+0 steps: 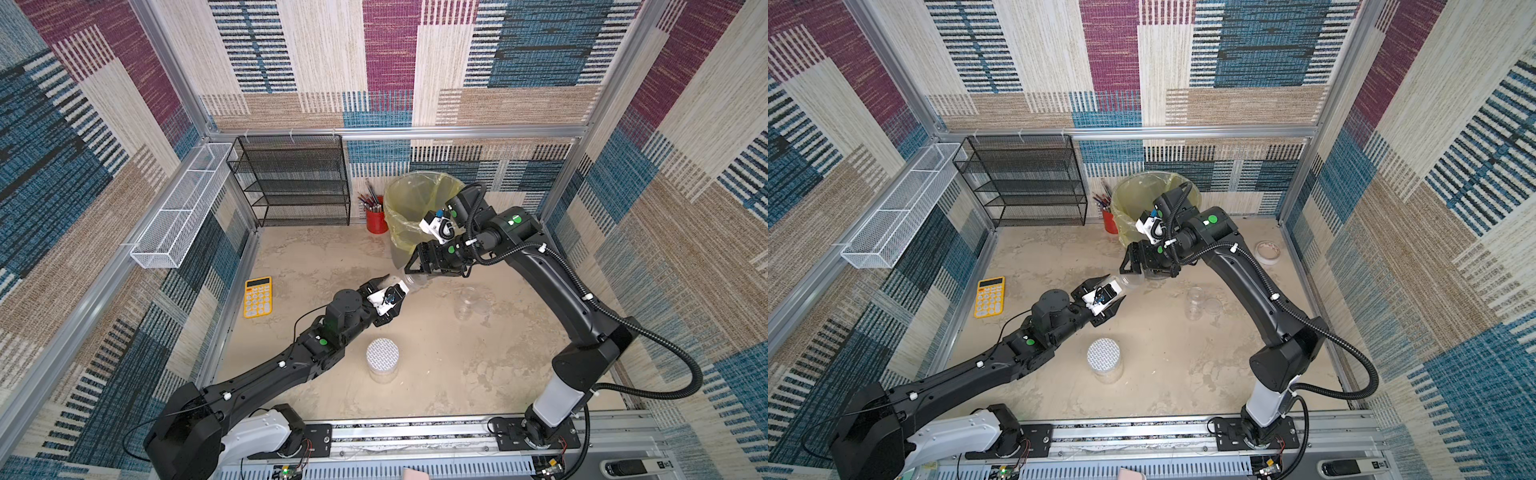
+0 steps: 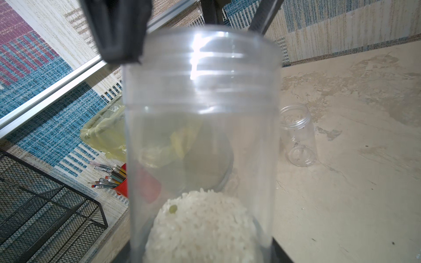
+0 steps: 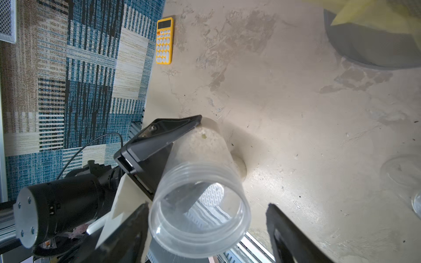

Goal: Empty moldy rice from jars
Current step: Unscrew the lid from the jar.

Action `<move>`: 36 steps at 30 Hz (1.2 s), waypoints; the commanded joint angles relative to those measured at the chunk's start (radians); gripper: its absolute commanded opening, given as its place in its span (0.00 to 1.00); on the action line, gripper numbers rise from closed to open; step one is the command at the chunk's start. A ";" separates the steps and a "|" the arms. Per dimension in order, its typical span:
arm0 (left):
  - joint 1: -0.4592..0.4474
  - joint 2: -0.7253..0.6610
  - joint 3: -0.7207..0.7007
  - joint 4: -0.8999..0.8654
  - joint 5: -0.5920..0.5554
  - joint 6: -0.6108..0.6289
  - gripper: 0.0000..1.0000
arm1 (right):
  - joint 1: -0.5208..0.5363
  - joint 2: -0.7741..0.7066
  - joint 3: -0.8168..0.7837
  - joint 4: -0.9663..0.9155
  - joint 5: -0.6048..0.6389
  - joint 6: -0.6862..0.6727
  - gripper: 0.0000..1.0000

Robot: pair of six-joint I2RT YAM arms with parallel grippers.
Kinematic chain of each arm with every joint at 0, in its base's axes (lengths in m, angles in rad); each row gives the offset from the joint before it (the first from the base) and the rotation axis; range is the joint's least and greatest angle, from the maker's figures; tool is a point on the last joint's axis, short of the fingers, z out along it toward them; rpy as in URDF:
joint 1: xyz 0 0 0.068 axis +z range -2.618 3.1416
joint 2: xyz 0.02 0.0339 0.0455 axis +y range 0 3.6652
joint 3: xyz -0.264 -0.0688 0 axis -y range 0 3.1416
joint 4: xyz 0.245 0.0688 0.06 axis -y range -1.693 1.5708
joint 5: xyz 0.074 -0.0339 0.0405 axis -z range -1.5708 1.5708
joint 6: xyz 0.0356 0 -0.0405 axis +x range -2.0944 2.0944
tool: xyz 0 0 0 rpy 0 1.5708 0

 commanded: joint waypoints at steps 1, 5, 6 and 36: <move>0.000 0.000 0.013 0.041 -0.005 0.006 0.30 | -0.001 -0.017 -0.020 0.022 -0.003 0.012 0.79; 0.000 0.001 0.014 0.044 -0.007 0.001 0.30 | -0.001 -0.028 -0.058 0.040 -0.027 0.013 0.76; -0.001 -0.001 0.014 0.044 -0.005 0.000 0.30 | -0.001 -0.031 -0.066 0.045 -0.029 0.014 0.76; 0.029 -0.087 0.042 -0.205 0.334 -0.174 0.22 | -0.001 -0.221 -0.369 0.443 0.064 -0.523 0.36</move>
